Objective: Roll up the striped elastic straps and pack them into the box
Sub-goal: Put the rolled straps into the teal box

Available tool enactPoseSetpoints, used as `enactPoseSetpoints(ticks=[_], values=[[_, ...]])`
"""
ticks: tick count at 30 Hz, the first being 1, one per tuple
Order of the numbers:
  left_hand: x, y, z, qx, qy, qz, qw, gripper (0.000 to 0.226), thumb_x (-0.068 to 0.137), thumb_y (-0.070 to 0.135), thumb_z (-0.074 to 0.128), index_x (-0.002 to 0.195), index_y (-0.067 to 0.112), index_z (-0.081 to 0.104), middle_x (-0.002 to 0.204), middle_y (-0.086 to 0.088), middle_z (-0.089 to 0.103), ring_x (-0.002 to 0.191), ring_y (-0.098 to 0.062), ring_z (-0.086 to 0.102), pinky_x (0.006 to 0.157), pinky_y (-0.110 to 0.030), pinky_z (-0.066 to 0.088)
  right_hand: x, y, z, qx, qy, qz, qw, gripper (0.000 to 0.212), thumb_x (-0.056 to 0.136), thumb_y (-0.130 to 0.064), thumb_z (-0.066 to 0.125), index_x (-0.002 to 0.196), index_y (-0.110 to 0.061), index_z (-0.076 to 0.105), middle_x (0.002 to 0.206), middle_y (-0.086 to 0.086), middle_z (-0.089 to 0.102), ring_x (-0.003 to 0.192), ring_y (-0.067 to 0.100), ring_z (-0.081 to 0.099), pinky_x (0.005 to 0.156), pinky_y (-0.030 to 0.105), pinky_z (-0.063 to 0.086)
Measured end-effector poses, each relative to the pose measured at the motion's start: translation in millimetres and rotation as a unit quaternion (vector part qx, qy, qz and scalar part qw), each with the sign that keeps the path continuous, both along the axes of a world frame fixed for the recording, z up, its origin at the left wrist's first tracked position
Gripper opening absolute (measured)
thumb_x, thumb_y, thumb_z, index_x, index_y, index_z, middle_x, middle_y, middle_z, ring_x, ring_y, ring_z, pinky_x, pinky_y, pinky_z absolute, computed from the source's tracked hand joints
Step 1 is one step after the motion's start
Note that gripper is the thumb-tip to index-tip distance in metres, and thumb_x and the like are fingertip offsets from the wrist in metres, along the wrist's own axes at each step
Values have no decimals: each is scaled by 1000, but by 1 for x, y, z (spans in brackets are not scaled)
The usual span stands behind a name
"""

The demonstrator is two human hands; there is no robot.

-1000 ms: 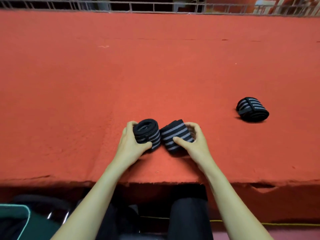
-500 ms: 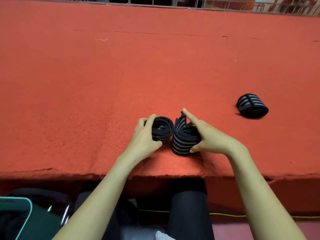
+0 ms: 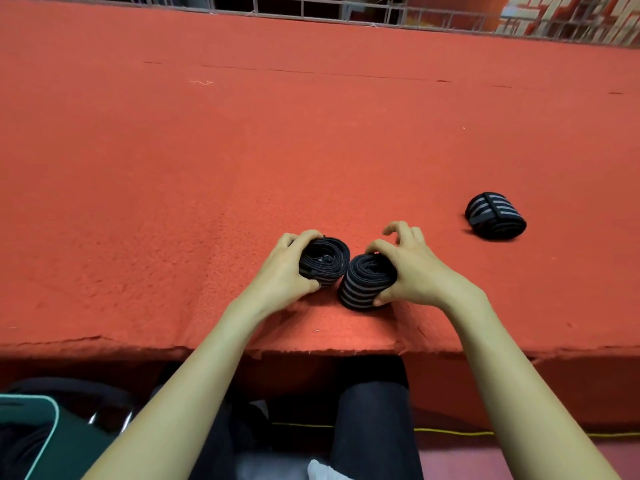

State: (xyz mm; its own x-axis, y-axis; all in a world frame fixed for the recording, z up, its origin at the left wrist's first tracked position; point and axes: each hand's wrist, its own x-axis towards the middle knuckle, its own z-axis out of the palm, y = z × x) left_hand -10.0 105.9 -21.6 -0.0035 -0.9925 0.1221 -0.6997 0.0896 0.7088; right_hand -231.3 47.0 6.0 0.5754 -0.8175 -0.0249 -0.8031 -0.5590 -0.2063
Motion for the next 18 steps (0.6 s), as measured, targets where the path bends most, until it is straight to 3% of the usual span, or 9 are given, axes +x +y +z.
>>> enactPoseSetpoints(ticks=[2,5,8,12,16,18], values=[[5,2,-2,-9,-9,23,1000,66,68,17,74,125,33,45,112,2,46,101,-15,48,87,-23,37,0,1,0,28,-22,16,999,74,59,-35,86,122,-21,48,133,4,37,127,24,32,104,35,35],[15,7,-5,-30,0,65,997,61,63,23,77,118,30,51,103,0,54,99,-18,50,82,-26,36,6,4,1,58,-42,3,997,63,63,-36,83,112,-24,45,106,-6,56,101,21,55,83,39,47],[34,25,-4,-56,30,117,991,57,62,22,79,114,29,54,99,-1,56,94,-16,51,76,-21,31,26,9,0,25,-64,-6,998,61,65,-39,80,112,-25,45,108,-5,60,97,21,57,77,37,46],[77,68,4,-113,59,211,969,59,63,21,83,115,25,56,105,2,53,97,-10,49,80,-14,30,83,18,6,-21,-154,19,988,61,67,-35,80,117,-19,48,111,1,63,101,25,58,80,35,45],[130,129,16,-164,67,313,933,57,63,16,83,114,21,57,108,4,55,97,-7,49,80,-2,30,162,37,11,-8,-217,88,972,71,69,-36,79,128,-24,42,120,-1,60,110,22,56,87,35,44],[153,164,18,-169,46,370,913,56,64,18,83,112,22,54,107,6,55,93,-6,49,78,-7,31,204,53,10,6,-221,142,965,78,70,-38,79,136,-27,38,125,1,58,114,21,54,90,34,43]])
